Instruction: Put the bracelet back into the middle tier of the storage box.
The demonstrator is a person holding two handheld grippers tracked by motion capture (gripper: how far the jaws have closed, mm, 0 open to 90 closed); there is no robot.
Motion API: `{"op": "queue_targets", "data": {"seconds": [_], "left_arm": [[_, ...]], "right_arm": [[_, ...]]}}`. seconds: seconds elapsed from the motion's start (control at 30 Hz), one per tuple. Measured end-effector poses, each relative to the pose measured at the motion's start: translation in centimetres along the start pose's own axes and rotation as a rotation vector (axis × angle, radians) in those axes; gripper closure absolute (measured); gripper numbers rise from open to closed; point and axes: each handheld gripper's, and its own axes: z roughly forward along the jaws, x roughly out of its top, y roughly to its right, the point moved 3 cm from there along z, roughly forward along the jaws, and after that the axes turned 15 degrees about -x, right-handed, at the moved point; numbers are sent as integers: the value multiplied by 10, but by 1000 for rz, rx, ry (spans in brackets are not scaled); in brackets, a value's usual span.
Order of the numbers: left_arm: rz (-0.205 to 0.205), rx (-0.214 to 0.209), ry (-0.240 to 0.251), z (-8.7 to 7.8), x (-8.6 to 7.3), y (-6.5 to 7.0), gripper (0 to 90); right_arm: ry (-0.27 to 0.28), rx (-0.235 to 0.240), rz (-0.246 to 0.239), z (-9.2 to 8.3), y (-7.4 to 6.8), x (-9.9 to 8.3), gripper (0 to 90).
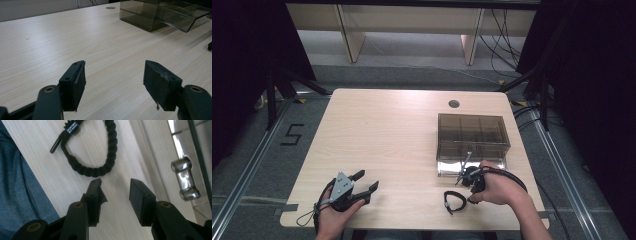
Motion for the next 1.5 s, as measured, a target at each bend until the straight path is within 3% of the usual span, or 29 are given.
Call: {"op": "queue_targets", "data": {"seconds": [0.27, 0.3, 0.33, 0.57, 0.73, 0.83, 1.23, 1.33, 1.5], "left_arm": [[1, -1, 0, 0, 0, 0, 337], [1, -1, 1, 0, 0, 0, 338], [1, -1, 0, 0, 0, -1, 338], [0, -1, 2, 0, 0, -1, 338], [2, -2, 1, 0, 0, -1, 338], [2, -3, 1, 0, 0, -1, 337], [5, -5, 0, 0, 0, -1, 338], [2, -4, 3, 0, 0, 0, 338], [5, -5, 2, 0, 0, -1, 338]], "right_arm": [[13, 12, -24, 6, -1, 12, 627], [30, 18, -49, 9, 1, 13, 628], [8, 18, -22, 7, -1, 14, 629], [23, 31, -42, 14, 0, 19, 638], [3, 50, -13, 17, 0, 22, 659], [14, 53, -43, 19, 2, 24, 667], [-4, 48, -21, 19, -1, 26, 691], [-1, 54, -44, 22, -1, 27, 692], [-7, 48, -33, 23, -2, 28, 743]]}}
